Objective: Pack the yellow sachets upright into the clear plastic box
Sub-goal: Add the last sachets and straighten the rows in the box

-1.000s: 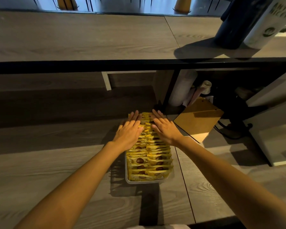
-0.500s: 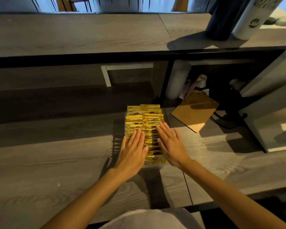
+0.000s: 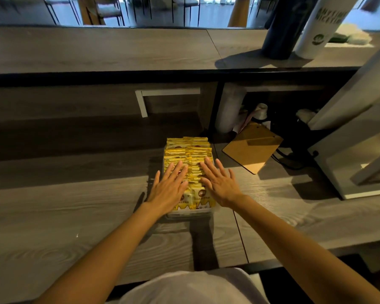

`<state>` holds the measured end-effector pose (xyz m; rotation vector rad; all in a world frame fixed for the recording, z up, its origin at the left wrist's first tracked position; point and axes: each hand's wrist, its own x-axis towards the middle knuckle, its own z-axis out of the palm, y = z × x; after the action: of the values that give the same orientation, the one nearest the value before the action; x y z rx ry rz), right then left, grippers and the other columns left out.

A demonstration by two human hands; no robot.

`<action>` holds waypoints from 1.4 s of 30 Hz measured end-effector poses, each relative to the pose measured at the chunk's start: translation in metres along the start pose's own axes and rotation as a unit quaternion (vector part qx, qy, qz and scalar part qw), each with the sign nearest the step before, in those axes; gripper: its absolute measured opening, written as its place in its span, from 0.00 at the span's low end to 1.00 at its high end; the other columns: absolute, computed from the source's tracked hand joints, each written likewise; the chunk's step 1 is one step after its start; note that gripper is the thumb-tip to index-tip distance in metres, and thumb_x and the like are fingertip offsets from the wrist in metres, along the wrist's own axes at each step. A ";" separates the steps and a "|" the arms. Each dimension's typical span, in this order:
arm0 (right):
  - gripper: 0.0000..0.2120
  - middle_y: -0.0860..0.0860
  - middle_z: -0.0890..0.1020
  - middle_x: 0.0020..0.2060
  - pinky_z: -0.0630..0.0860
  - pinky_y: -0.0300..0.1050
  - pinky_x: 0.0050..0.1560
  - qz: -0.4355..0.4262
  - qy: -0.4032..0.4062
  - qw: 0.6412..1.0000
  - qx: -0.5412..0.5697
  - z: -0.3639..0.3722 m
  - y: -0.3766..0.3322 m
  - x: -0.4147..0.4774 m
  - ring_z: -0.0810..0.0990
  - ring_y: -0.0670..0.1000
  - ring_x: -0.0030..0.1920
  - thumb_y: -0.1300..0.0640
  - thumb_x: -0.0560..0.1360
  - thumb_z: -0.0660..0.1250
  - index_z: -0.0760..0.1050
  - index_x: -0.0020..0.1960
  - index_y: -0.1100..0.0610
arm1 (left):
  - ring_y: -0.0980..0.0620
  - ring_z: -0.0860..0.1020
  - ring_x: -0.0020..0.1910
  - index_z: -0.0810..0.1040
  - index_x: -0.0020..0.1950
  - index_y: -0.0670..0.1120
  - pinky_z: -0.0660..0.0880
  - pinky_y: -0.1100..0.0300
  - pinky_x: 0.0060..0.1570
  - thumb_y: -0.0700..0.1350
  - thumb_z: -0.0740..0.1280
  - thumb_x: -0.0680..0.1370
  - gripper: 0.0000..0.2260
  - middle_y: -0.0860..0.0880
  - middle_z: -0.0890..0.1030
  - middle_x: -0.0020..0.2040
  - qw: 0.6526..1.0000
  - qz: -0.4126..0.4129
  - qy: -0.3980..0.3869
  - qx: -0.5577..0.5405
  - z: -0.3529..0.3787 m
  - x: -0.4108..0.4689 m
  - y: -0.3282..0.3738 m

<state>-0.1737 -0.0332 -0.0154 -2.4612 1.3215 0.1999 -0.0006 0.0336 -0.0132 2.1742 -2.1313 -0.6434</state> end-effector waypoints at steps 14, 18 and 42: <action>0.40 0.47 0.37 0.74 0.35 0.48 0.75 -0.132 0.049 0.990 -0.009 0.026 0.022 -0.049 0.36 0.46 0.75 0.29 0.69 0.33 0.35 0.73 0.51 | 0.50 0.27 0.70 0.27 0.69 0.49 0.32 0.49 0.71 0.64 0.55 0.75 0.41 0.50 0.25 0.70 0.991 0.077 -0.011 0.112 0.009 -0.036 0.003; 0.41 0.46 0.37 0.73 0.40 0.49 0.75 -0.124 0.038 0.992 0.006 0.027 0.025 -0.045 0.37 0.46 0.74 0.29 0.68 0.34 0.36 0.74 0.50 | 0.52 0.28 0.68 0.27 0.68 0.49 0.39 0.46 0.74 0.59 0.58 0.77 0.40 0.51 0.26 0.68 0.995 0.043 -0.037 0.078 0.014 -0.034 0.003; 0.35 0.54 0.43 0.78 0.57 0.59 0.74 -0.036 -0.005 0.999 0.009 -0.020 0.015 0.057 0.50 0.57 0.77 0.50 0.79 0.60 0.42 0.77 0.49 | 0.45 0.42 0.77 0.40 0.77 0.48 0.48 0.45 0.74 0.54 0.63 0.77 0.39 0.45 0.43 0.78 0.999 -0.011 -0.043 0.019 -0.038 0.054 -0.019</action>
<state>-0.1550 -0.0920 -0.0162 -2.4844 1.2220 0.1822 0.0278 -0.0271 0.0009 2.2312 -2.1812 -0.7186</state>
